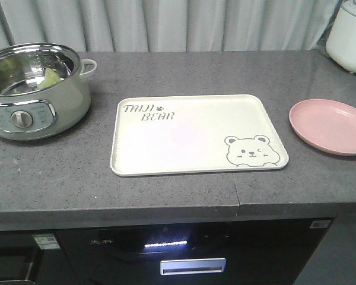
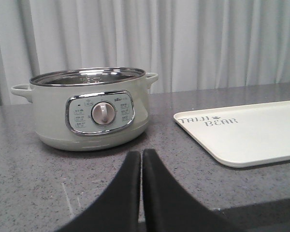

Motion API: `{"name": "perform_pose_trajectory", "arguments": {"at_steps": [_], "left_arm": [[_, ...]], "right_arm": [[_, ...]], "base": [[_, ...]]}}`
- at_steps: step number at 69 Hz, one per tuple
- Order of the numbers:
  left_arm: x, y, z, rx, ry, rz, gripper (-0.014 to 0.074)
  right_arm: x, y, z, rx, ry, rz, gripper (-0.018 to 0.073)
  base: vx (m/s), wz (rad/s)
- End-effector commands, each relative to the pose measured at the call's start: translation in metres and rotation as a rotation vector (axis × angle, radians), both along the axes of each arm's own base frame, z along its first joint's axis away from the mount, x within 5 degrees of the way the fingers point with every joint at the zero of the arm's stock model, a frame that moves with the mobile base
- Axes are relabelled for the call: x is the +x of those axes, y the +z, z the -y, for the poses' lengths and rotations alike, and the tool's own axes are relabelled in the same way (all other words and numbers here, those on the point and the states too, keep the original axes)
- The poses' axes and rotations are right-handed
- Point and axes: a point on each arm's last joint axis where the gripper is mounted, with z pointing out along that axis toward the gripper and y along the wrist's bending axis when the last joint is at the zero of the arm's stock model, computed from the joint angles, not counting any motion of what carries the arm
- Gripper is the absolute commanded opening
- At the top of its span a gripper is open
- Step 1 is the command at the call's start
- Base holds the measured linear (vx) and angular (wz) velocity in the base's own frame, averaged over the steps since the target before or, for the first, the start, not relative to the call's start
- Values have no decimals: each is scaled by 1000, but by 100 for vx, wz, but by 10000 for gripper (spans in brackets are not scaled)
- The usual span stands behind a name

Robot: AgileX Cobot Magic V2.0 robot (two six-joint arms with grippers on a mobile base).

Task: Transfer vegetables to tray and serve

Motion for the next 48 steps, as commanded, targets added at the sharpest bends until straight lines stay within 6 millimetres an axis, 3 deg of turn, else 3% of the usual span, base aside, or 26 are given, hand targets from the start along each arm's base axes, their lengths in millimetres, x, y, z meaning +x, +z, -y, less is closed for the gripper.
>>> {"name": "perform_pose_trajectory", "arguments": {"at_steps": [1, 48], "left_arm": [[-1, -1, 1, -17, -9, 62, -6], [-1, -1, 1, -17, -9, 62, -6]], "right_arm": [[0, 2, 0, -21, -1, 66, -6], [0, 2, 0, -21, -1, 66, -6]], "base": [[14, 12], [9, 6]]}}
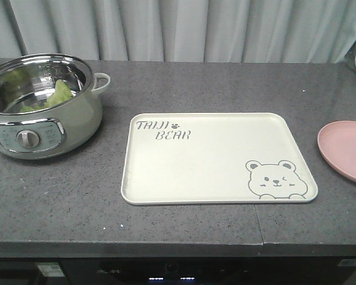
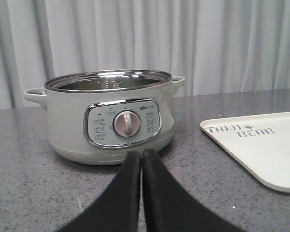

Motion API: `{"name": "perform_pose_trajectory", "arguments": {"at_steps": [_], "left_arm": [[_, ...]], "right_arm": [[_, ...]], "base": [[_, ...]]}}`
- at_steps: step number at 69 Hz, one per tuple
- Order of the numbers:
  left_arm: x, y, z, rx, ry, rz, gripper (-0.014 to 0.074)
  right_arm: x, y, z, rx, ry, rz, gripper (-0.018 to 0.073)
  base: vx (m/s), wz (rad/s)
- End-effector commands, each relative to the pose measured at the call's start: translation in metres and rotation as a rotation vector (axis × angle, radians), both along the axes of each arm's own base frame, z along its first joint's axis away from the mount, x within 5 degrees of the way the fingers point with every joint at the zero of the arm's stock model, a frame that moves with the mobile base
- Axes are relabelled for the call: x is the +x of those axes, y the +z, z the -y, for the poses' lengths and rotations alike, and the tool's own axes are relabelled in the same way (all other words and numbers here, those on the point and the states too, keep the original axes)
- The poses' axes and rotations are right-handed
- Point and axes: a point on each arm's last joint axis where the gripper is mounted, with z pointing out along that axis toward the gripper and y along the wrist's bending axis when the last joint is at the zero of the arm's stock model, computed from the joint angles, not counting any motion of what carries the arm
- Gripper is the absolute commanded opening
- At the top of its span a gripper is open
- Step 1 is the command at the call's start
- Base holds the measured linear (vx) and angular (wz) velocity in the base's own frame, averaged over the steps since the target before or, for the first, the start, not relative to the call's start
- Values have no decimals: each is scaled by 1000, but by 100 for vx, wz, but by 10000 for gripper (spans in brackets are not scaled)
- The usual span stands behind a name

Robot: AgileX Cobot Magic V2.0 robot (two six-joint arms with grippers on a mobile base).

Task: Transfer vegetables to tray and serve

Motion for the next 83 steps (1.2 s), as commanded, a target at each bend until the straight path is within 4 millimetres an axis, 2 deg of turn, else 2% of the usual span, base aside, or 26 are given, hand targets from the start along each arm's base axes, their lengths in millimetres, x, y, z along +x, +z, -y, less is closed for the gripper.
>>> {"name": "perform_pose_trajectory", "arguments": {"at_steps": [1, 83], "left_arm": [[-1, -1, 1, -17, -9, 62, -6], [-1, -1, 1, -17, -9, 62, -6]], "right_arm": [[0, 2, 0, -21, -1, 66, -6], [0, 2, 0, -21, -1, 66, -6]], "base": [[6, 0], [4, -1]]}}
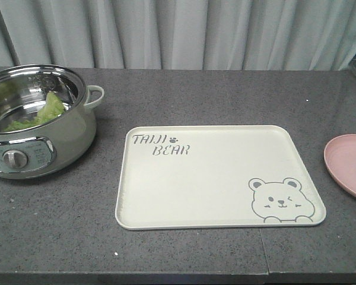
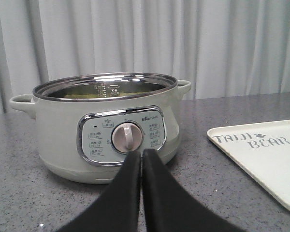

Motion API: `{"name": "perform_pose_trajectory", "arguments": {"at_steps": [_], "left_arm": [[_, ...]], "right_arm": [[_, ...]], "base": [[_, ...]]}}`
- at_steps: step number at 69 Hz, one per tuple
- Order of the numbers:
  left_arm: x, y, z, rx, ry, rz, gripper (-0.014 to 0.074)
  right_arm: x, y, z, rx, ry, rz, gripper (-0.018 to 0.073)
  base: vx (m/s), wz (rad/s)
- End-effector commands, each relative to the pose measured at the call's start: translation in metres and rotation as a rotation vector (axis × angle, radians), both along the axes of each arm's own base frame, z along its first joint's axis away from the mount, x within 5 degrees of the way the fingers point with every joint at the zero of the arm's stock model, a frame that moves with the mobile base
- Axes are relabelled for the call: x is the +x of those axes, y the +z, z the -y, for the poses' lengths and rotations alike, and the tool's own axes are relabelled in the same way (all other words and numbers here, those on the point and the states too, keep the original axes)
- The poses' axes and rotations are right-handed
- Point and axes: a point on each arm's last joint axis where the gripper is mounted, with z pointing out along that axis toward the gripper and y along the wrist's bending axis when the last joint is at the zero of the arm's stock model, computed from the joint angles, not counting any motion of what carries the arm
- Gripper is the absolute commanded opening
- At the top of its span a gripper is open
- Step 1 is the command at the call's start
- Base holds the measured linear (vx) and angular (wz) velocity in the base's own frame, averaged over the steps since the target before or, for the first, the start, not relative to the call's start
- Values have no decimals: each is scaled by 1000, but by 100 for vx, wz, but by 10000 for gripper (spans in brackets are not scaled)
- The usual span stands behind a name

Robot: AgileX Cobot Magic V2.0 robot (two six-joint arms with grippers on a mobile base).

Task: Transfer vegetables to tray and serve

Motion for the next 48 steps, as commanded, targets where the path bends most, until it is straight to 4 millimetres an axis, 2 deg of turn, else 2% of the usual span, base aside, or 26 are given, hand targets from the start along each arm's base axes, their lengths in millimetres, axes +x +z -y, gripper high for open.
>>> {"name": "perform_pose_trajectory", "arguments": {"at_steps": [1, 48], "left_arm": [[-1, -1, 1, -17, -9, 62, -6], [-1, -1, 1, -17, -9, 62, -6]], "right_arm": [[0, 2, 0, -21, -1, 66, -6], [0, 2, 0, -21, -1, 66, -6]], "base": [[2, 0], [0, 0]]}}
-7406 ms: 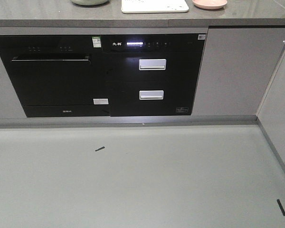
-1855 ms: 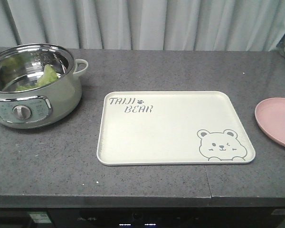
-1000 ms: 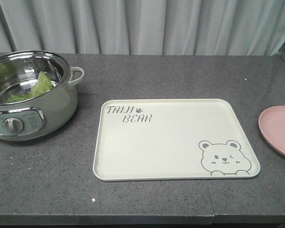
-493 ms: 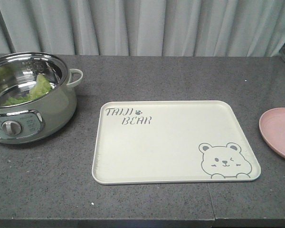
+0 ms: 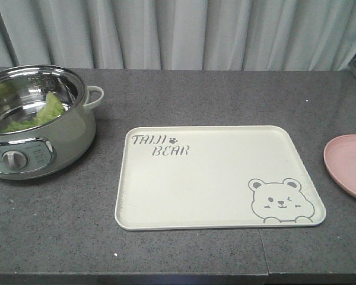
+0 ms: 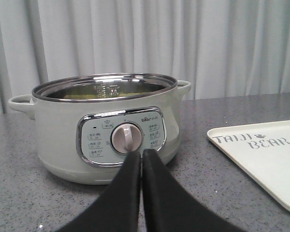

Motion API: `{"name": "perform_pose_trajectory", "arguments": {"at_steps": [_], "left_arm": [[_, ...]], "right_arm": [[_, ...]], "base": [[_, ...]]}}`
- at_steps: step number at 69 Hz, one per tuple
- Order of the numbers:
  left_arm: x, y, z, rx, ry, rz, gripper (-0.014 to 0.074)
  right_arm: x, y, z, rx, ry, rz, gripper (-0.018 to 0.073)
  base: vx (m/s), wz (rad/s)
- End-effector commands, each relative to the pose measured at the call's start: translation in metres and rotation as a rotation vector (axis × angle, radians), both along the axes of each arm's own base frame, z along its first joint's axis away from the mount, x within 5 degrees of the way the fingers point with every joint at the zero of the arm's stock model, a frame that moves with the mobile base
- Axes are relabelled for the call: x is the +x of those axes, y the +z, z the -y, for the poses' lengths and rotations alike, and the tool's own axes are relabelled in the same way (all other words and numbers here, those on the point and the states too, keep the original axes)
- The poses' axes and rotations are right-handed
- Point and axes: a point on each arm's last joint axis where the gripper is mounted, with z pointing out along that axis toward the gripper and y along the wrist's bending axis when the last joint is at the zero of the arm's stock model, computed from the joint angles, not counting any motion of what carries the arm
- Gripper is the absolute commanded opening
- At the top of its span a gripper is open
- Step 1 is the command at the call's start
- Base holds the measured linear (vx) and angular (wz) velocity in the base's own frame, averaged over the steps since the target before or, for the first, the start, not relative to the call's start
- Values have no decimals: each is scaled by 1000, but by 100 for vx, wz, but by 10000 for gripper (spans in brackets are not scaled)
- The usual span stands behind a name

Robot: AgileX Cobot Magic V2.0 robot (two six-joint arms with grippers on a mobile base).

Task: Transfer vegetables to tray and serve

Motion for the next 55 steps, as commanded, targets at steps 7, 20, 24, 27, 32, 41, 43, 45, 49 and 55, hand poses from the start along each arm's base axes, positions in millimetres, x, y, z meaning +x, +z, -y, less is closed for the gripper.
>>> {"name": "perform_pose_trajectory", "arguments": {"at_steps": [7, 20, 24, 27, 32, 41, 43, 45, 49, 55], "left_arm": [[-1, -1, 1, -17, -9, 62, -6], [-1, -1, 1, -18, -10, 72, -6], [-2, 5, 1, -23, -11, 102, -6], [-3, 15, 0, -35, -13, 137, -6], [-8, 38, 0, -41, -13, 196, -6], [-14, 80, -1, -43, -8, 206, -6], [-14, 88, -1, -41, -6, 199, -6], [-13, 98, -1, -38, -4, 175, -6], [-9, 116, -1, -33, 0, 127, -6], [0, 140, -1, -15, 8, 60, -6]], "right_arm": [[0, 2, 0, -21, -1, 66, -6], [0, 5, 0, -21, -2, 101, -6], [-1, 10, 0, -2, -1, 112, -6], [-2, 16, 0, 20, 0, 118, -6], [-5, 29, 0, 19, 2, 112, -6], [-8, 64, -1, 4, 4, 93, -6], [-8, 72, -1, -3, 5, 82, -6], [-6, 78, -1, -12, 4, 68, -6], [-3, 93, -1, -44, 5, 47, -6], [6, 114, 0, -72, 7, 11, -6]], "base": [[0, 0], [0, 0], [0, 0], [0, 0], [0, 0], [0, 0], [0, 0], [0, 0], [0, 0], [0, 0]]}}
